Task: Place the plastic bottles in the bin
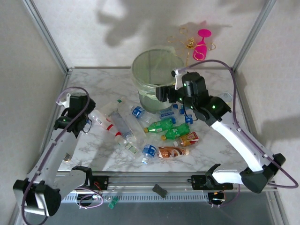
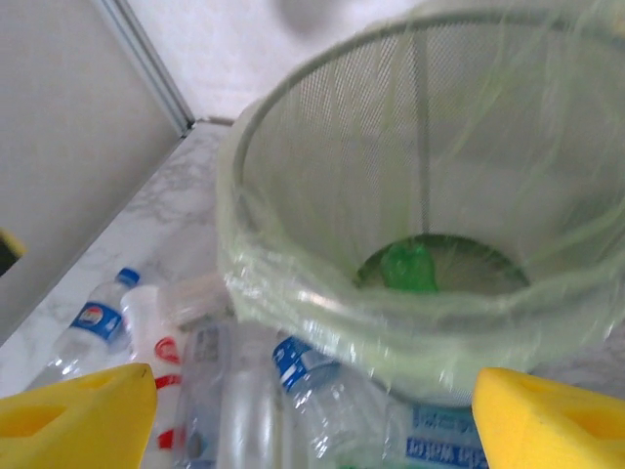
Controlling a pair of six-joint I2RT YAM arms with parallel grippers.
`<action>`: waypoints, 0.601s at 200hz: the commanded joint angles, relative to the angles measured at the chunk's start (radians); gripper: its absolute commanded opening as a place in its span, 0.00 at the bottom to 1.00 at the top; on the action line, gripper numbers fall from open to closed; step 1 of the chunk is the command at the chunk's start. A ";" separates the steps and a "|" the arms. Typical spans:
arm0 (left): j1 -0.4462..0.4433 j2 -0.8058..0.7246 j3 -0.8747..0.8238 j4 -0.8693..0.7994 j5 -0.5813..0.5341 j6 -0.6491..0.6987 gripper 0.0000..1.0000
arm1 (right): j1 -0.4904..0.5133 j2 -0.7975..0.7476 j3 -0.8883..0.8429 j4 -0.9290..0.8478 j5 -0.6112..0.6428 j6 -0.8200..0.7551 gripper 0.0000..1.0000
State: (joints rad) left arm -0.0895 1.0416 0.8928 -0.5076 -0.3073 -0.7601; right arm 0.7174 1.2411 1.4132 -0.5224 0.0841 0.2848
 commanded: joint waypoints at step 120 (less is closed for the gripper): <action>0.186 0.301 -0.103 0.244 0.012 0.337 0.77 | 0.043 -0.197 -0.189 0.115 -0.268 0.112 0.83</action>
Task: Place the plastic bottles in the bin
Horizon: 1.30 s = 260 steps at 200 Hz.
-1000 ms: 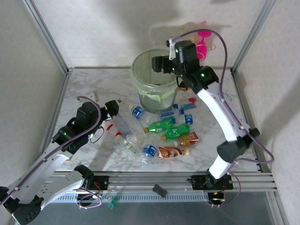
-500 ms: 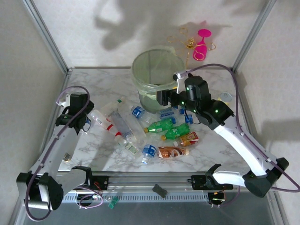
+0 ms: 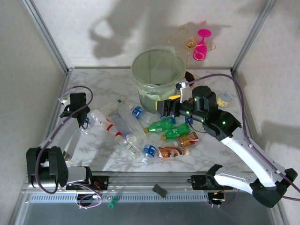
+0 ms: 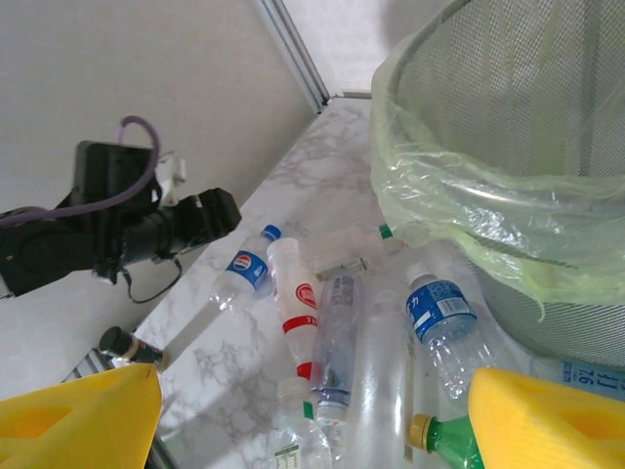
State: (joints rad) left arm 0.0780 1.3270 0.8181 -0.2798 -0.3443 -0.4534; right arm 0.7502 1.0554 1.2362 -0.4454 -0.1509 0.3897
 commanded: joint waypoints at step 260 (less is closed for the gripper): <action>0.097 0.258 -0.008 0.055 0.216 0.069 0.64 | 0.043 0.104 0.019 0.053 -0.183 -0.009 0.86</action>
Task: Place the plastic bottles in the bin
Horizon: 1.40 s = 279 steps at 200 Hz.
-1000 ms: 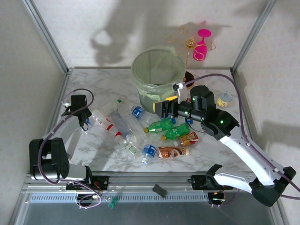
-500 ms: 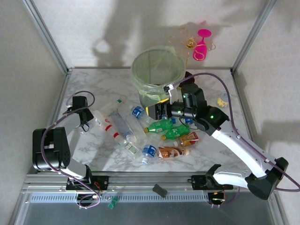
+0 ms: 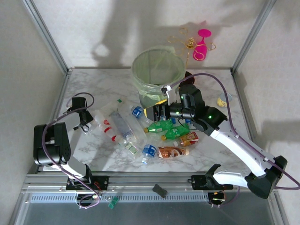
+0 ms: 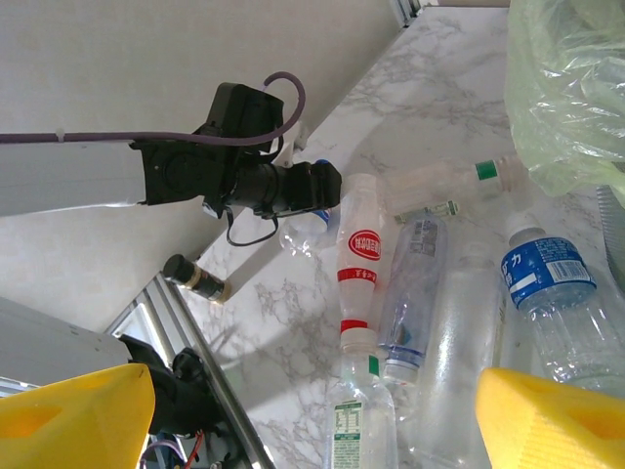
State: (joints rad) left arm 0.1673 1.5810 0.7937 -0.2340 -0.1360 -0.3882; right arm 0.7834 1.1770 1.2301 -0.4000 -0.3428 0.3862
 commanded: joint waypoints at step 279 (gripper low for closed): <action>-0.603 -0.718 0.156 0.305 0.703 -0.149 0.53 | 0.010 -0.077 0.054 0.239 -0.181 0.127 0.98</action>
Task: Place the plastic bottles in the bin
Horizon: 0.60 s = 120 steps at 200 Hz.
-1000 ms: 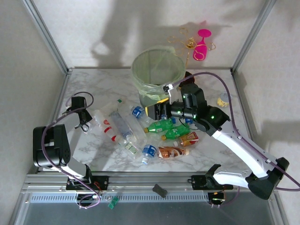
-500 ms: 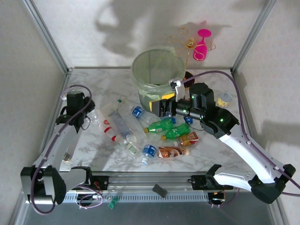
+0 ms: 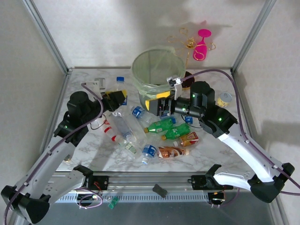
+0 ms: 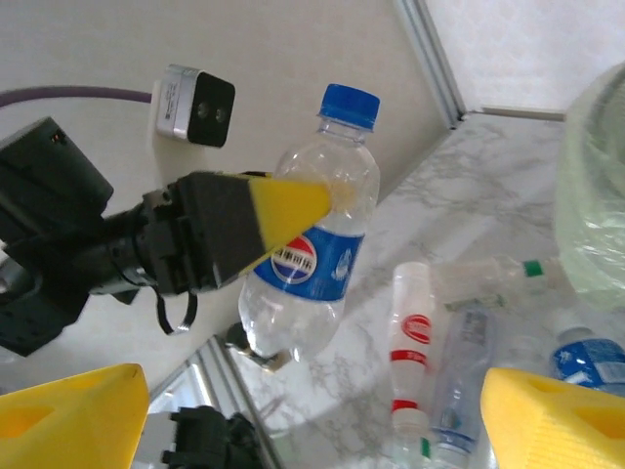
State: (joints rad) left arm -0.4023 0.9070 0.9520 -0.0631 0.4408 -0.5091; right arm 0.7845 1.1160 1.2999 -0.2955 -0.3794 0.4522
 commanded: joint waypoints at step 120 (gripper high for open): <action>-0.157 -0.133 -0.101 0.533 0.141 -0.290 0.54 | 0.189 0.133 -0.049 0.403 -0.268 0.114 0.98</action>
State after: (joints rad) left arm -0.5350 0.7868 0.8551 0.3866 0.5594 -0.7692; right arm 0.9600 1.2304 1.2274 0.0216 -0.6189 0.5354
